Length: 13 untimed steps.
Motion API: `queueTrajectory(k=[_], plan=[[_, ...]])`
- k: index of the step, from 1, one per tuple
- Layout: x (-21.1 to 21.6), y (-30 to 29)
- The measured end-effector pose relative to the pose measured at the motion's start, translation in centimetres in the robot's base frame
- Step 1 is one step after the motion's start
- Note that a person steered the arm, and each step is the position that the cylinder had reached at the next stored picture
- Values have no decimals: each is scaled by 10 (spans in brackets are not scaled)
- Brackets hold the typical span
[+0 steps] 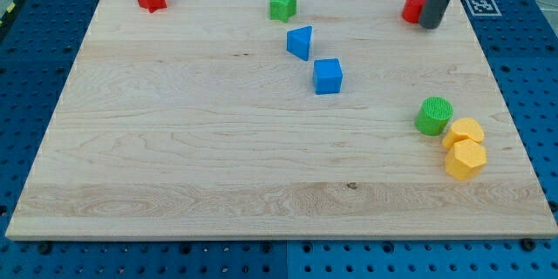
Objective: Push the blue triangle towards the left center of the board
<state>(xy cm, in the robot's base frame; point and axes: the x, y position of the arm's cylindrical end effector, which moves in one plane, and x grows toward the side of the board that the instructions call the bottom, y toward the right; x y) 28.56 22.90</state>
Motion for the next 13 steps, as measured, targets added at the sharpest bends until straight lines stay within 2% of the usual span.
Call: queueTrajectory(k=[4,5,6,7,8,10,12,13], plan=[[0,8],[65,7],[82,7],[79,7],[79,-25],[84,-171],[46,-186],[44,-219]])
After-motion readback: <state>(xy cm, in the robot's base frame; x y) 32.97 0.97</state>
